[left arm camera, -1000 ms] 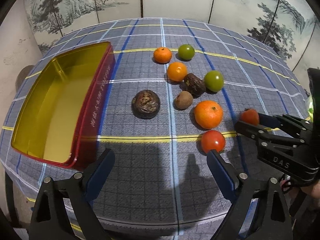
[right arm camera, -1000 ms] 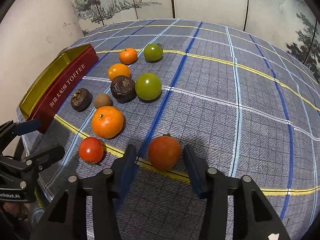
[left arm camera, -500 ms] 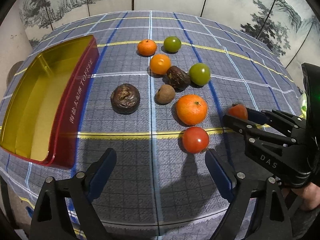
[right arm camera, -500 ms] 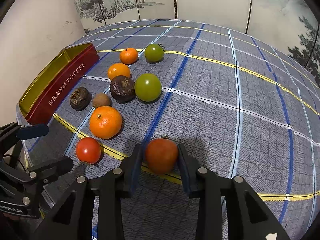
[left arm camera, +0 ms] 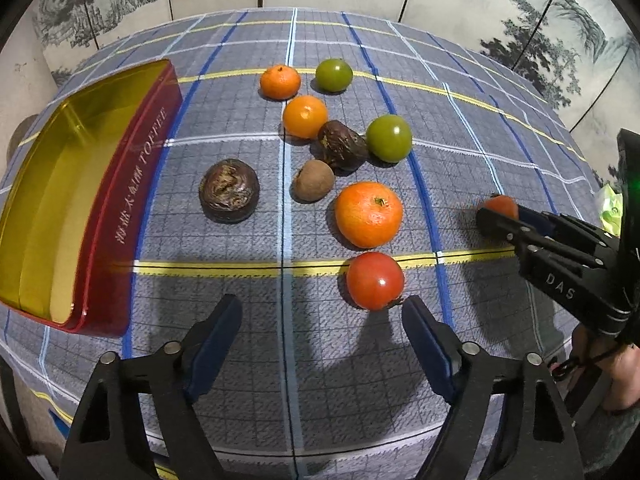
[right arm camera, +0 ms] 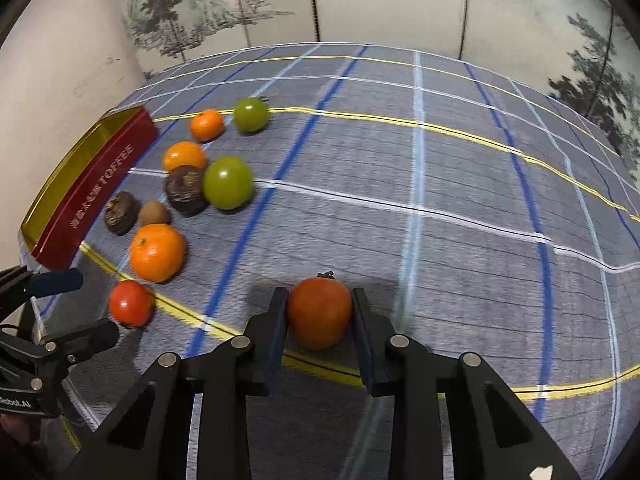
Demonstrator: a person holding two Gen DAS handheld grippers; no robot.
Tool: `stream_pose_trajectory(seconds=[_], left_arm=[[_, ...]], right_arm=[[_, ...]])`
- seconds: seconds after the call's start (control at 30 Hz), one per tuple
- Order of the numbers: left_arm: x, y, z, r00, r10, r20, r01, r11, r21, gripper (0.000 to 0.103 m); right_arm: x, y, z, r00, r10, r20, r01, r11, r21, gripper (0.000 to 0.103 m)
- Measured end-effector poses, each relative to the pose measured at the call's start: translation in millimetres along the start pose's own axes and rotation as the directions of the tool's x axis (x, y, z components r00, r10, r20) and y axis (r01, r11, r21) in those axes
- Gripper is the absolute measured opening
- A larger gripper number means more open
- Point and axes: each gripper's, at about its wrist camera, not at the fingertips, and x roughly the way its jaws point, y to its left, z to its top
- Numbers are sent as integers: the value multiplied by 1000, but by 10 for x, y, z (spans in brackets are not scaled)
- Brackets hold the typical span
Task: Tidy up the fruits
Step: 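Close the left gripper on the second red tomato and lift it, then carry the red tomato with the left gripper over the gold tin and lower it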
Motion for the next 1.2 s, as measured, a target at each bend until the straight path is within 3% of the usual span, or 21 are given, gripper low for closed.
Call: stream_pose_trajectory(seconds=[0.27, 0.63, 1.2], left_arm=[[71, -83, 120, 998, -50, -33, 49, 998, -30, 64], [145, -134, 191, 995, -84, -57, 82, 996, -36, 35], [5, -2, 170, 997, -81, -18, 80, 996, -35, 32]], right_arm=[[-15, -116, -18, 1000, 1, 10, -1, 1000, 31, 28], [-27, -130, -37, 1000, 13, 15, -14, 999, 40, 29], [-30, -118, -45, 1000, 6, 11, -6, 999, 36, 29]])
